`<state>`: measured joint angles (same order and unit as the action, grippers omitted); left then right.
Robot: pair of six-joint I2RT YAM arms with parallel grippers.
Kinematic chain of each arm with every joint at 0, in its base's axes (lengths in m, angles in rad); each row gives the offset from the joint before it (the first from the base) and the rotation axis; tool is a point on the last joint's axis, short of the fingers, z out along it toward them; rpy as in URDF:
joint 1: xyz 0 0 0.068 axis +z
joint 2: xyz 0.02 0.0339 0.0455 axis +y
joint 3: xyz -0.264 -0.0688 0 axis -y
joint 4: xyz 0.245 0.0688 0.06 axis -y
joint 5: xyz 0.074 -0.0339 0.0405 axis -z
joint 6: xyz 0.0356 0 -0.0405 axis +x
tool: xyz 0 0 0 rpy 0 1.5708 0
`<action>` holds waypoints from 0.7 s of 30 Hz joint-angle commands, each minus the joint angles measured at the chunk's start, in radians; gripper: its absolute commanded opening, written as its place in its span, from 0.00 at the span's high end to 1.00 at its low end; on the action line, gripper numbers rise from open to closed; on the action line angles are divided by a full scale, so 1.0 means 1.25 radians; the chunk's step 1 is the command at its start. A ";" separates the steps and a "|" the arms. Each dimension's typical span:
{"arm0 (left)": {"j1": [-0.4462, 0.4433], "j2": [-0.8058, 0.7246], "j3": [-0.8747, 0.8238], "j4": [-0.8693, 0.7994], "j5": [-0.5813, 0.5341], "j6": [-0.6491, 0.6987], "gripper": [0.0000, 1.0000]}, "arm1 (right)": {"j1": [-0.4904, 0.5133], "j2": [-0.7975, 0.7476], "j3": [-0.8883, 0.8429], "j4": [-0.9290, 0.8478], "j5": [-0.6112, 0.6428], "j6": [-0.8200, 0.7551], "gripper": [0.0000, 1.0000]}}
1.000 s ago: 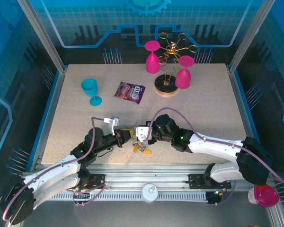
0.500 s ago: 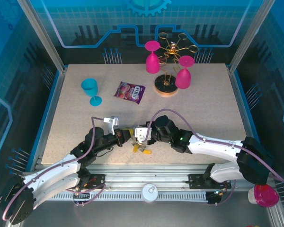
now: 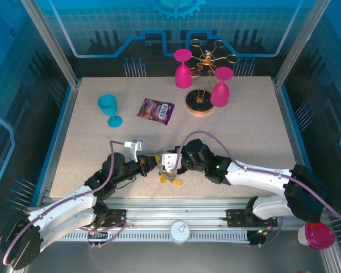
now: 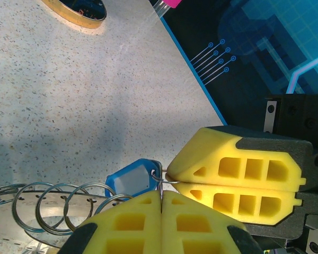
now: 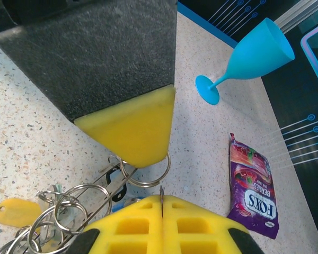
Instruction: Put the keys on the keyring
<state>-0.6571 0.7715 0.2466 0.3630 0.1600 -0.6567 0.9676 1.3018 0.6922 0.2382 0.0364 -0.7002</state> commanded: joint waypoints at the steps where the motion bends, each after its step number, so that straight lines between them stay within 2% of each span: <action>1: 0.004 -0.002 0.032 0.020 -0.010 -0.015 1.00 | 0.010 -0.011 0.004 0.045 -0.019 0.007 1.00; 21: 0.004 -0.006 0.032 0.027 -0.013 -0.017 1.00 | 0.020 0.012 0.018 0.000 -0.029 -0.014 1.00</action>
<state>-0.6571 0.7715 0.2466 0.3618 0.1532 -0.6567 0.9756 1.3029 0.6926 0.2508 0.0231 -0.7013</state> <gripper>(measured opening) 0.051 0.056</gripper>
